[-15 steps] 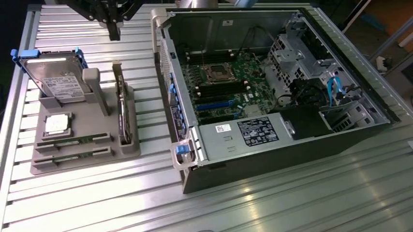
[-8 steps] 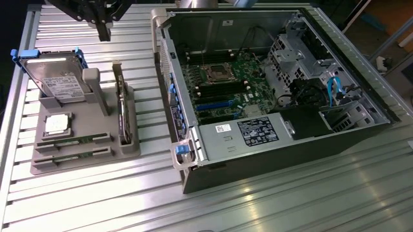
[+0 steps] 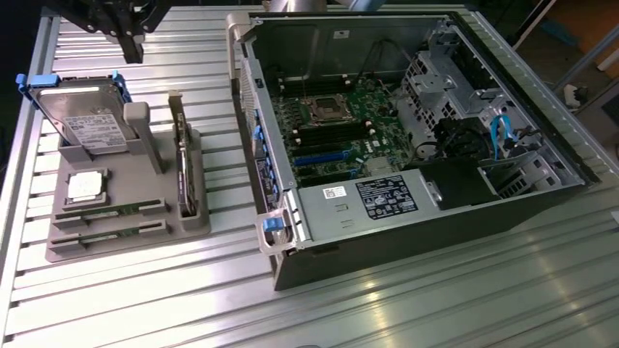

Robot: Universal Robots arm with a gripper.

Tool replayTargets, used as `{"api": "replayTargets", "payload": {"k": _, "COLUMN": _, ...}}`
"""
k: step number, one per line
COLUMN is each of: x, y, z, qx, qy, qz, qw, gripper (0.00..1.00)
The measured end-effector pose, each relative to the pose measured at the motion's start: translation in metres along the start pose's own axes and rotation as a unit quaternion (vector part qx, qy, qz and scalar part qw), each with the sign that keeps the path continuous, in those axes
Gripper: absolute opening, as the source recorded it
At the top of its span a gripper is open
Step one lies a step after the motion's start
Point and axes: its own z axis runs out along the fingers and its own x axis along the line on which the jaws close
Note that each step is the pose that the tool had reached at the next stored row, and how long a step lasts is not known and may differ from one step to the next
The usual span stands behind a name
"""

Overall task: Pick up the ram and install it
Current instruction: 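Reach for the ram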

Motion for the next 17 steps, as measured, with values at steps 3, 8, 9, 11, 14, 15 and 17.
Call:
{"api": "replayTargets", "payload": {"k": 3, "x": 0.007, "y": -0.0005, "z": -0.0001, "qx": 0.0, "qy": 0.0, "qz": 0.0, "qw": 1.0, "gripper": 0.11}}
{"api": "replayTargets", "payload": {"k": 8, "x": 0.021, "y": -0.0016, "z": -0.0004, "qx": 0.0, "qy": 0.0, "qz": 0.0, "qw": 1.0, "gripper": 0.11}}
{"api": "replayTargets", "payload": {"k": 9, "x": 0.025, "y": -0.0018, "z": -0.0004, "qx": 0.0, "qy": 0.0, "qz": 0.0, "qw": 1.0, "gripper": 0.11}}
{"api": "replayTargets", "payload": {"k": 11, "x": 0.031, "y": -0.0023, "z": -0.0007, "qx": 0.0, "qy": 0.0, "qz": 0.0, "qw": 1.0, "gripper": 0.11}}
{"api": "replayTargets", "payload": {"k": 14, "x": 0.04, "y": -0.003, "z": -0.0008, "qx": 0.0, "qy": 0.0, "qz": 0.0, "qw": 1.0, "gripper": 0.11}}
{"api": "replayTargets", "payload": {"k": 15, "x": 0.042, "y": -0.0031, "z": -0.0009, "qx": 0.0, "qy": 0.0, "qz": 0.0, "qw": 1.0, "gripper": 0.11}}
{"api": "replayTargets", "payload": {"k": 17, "x": 0.044, "y": -0.0033, "z": -0.0009, "qx": 0.0, "qy": 0.0, "qz": 0.0, "qw": 1.0, "gripper": 0.11}}
